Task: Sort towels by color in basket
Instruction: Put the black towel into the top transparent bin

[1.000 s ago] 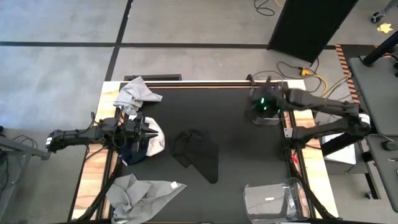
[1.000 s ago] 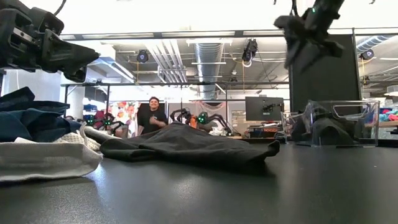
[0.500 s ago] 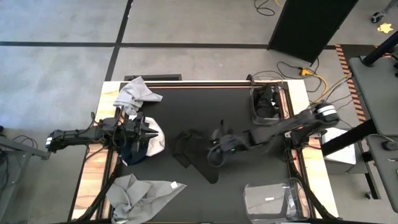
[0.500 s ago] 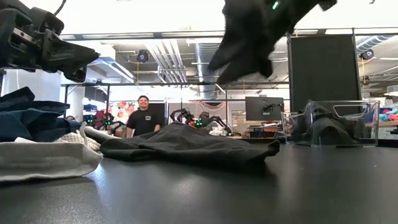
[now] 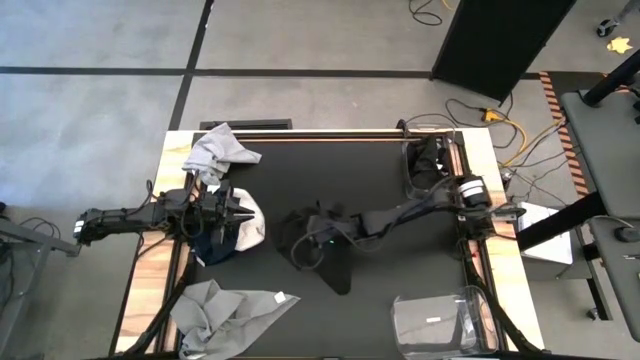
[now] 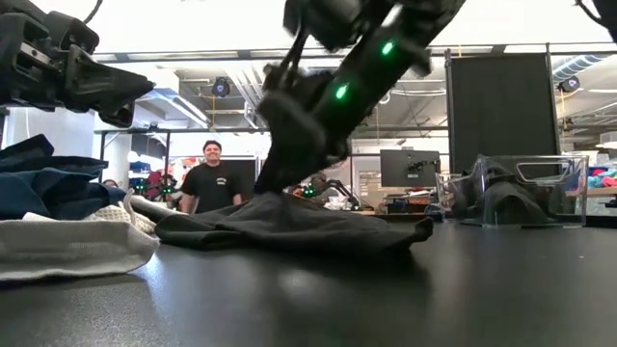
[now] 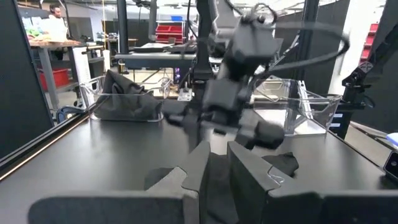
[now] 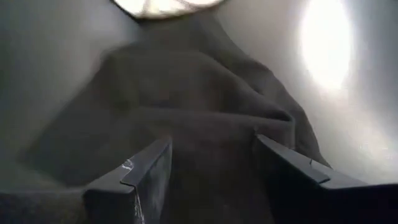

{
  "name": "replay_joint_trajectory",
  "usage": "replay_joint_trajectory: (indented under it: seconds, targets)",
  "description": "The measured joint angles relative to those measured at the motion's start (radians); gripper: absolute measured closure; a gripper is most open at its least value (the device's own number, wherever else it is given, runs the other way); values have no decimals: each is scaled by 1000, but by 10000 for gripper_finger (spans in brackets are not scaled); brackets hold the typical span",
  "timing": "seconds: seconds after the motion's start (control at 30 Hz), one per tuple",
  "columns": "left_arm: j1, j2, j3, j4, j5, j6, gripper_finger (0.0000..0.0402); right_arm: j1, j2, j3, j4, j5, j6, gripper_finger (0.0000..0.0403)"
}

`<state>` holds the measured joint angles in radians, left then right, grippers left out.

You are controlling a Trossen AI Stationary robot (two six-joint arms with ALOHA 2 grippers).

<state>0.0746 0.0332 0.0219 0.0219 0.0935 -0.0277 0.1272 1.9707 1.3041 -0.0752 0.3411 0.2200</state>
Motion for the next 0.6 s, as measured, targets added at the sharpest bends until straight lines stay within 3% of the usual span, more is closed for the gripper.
replay_joint_trajectory:
  seconds: [0.33,0.47,0.6]
  targets:
    - [0,2,0,-1,0,0,362,-14,102,65,-130,-7,19,220]
    - [0,4,0,-2,0,0,362,-18,98,65,-213,7,57,280]
    - [0,8,0,-2,0,0,362,-19,63,60,-287,9,78,373]
